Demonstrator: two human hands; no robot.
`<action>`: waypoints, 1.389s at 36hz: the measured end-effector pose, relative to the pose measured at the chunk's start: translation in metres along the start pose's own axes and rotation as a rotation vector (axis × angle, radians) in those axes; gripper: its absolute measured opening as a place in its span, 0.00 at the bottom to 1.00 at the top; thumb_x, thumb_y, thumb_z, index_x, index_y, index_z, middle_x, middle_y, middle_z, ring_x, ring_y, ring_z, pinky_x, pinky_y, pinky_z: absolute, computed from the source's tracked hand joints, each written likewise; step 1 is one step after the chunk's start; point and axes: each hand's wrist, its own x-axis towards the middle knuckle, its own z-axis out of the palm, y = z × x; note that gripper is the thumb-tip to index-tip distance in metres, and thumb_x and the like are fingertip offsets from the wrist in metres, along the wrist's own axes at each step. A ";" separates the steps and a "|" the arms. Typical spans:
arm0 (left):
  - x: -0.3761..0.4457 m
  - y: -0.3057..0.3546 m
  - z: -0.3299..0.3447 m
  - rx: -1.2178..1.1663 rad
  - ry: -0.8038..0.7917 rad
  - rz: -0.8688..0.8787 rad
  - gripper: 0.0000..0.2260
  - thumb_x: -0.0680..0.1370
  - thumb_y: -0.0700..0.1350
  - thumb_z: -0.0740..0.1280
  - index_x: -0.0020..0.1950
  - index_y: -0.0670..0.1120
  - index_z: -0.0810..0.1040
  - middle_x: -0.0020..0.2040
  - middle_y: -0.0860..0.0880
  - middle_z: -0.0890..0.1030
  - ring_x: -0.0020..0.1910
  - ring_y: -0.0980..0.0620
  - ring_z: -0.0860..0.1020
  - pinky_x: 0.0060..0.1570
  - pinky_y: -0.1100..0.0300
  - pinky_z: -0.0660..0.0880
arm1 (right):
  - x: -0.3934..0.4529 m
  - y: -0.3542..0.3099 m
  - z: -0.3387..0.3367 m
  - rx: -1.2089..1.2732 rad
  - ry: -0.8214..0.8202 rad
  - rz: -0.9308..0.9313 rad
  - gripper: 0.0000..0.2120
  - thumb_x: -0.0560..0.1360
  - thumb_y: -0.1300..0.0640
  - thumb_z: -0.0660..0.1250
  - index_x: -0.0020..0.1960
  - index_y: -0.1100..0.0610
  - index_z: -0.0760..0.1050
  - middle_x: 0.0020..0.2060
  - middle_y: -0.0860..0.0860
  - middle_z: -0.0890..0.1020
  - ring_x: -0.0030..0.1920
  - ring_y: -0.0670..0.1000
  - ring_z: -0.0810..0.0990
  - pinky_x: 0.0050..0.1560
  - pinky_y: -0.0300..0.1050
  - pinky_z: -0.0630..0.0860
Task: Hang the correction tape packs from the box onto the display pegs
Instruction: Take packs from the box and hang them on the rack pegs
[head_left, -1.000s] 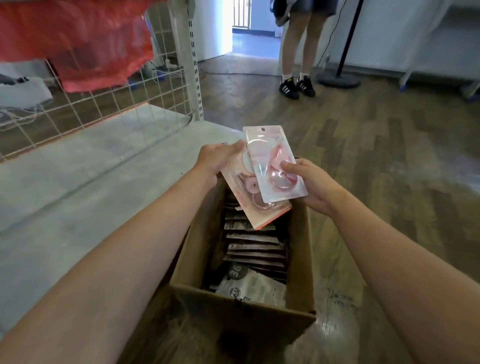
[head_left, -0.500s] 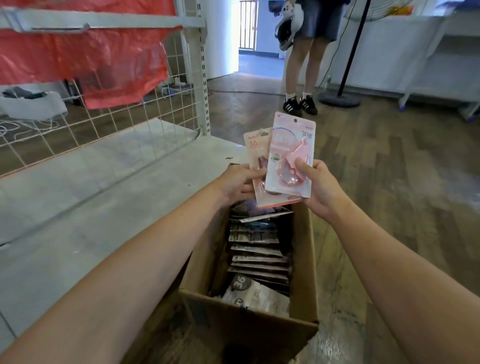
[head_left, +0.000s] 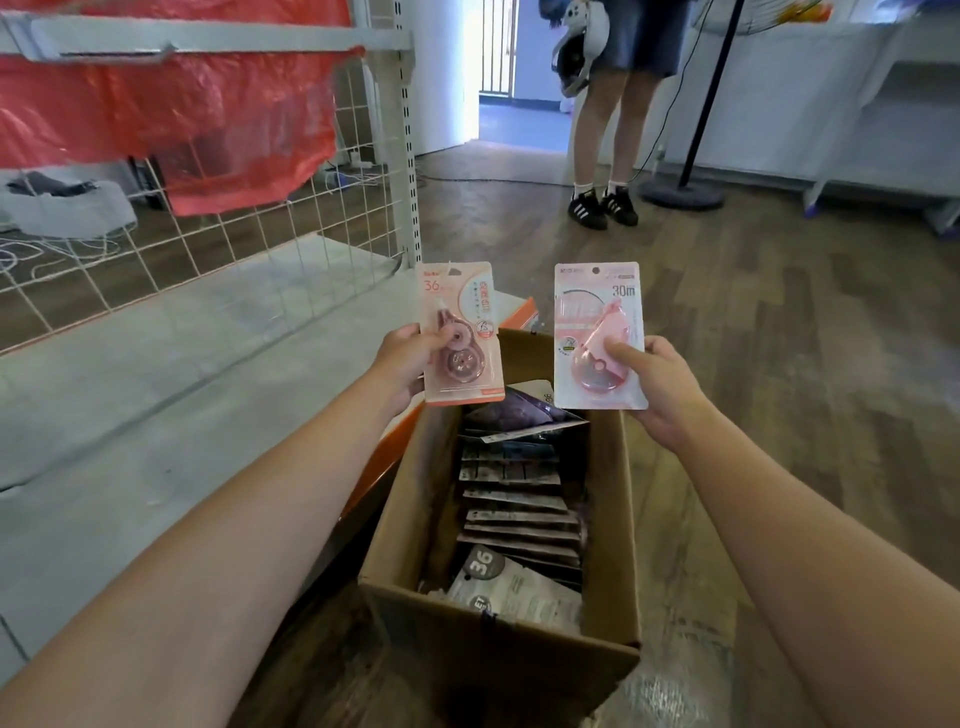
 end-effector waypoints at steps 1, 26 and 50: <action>0.001 -0.001 0.001 0.003 -0.001 -0.005 0.16 0.78 0.43 0.67 0.65 0.41 0.74 0.58 0.44 0.80 0.55 0.45 0.78 0.40 0.57 0.75 | 0.001 0.002 0.001 -0.012 -0.004 0.008 0.08 0.77 0.59 0.67 0.52 0.55 0.69 0.55 0.56 0.79 0.54 0.57 0.81 0.58 0.58 0.77; -0.081 0.085 -0.007 0.132 0.163 -0.401 0.05 0.75 0.43 0.72 0.46 0.43 0.78 0.48 0.40 0.83 0.45 0.43 0.82 0.49 0.52 0.79 | -0.060 -0.074 0.099 -0.234 -0.043 0.499 0.11 0.76 0.54 0.68 0.56 0.56 0.74 0.52 0.55 0.82 0.53 0.56 0.81 0.58 0.56 0.77; -0.292 0.456 -0.073 0.006 0.357 -0.335 0.07 0.73 0.36 0.72 0.48 0.45 0.78 0.41 0.48 0.81 0.39 0.52 0.80 0.41 0.59 0.77 | -0.205 -0.429 0.158 -0.313 -0.204 0.578 0.23 0.72 0.56 0.70 0.65 0.57 0.69 0.55 0.55 0.79 0.55 0.59 0.79 0.62 0.60 0.74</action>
